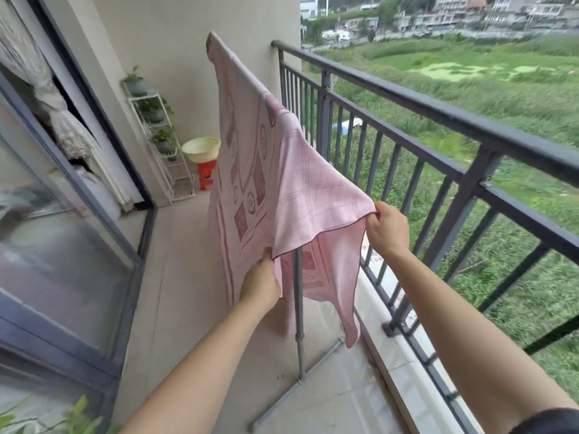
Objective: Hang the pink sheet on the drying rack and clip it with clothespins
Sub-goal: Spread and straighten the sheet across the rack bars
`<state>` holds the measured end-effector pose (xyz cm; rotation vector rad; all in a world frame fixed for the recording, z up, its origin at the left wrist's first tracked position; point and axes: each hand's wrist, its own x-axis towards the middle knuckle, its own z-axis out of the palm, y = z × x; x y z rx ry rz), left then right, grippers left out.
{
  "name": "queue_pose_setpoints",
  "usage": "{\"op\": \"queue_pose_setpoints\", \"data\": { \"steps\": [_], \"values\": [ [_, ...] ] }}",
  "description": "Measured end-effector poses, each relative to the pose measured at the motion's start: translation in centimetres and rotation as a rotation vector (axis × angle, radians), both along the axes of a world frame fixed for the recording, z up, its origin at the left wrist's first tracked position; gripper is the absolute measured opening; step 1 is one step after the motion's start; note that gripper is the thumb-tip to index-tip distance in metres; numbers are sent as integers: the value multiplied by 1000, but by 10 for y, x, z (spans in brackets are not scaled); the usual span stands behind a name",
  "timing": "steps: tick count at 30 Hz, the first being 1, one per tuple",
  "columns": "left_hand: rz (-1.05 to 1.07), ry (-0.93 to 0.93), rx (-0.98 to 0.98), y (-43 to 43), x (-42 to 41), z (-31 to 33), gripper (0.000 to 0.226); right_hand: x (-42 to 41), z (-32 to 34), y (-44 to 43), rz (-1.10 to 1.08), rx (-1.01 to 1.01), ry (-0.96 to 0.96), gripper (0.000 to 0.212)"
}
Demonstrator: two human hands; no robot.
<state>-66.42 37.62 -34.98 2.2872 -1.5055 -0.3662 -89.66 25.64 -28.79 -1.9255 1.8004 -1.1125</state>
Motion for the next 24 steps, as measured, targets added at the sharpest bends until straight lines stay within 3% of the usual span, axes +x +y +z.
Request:
{"op": "queue_pose_setpoints", "data": {
  "steps": [5,11,13,15,17,21,22,24],
  "values": [
    [-58,-118,186,14,12,-22,67,2,28,-6,11,-104,-123,26],
    [-134,-143,498,35,33,-55,73,16,23,2,299,-123,116,35],
    [-180,-133,566,33,41,-56,70,16,21,3,412,-48,156,50],
    [-185,-87,586,24,45,-43,69,14,26,2,565,160,182,77],
    [-113,105,448,9,42,-16,68,13,36,3,696,416,4,90],
    [87,606,-351,-27,35,71,58,14,65,1,869,631,-773,78],
    [124,706,-499,-35,34,96,51,17,73,-1,888,626,-858,73],
    [132,887,-694,-52,31,144,33,26,86,-7,844,548,-829,59]
  ]
}}
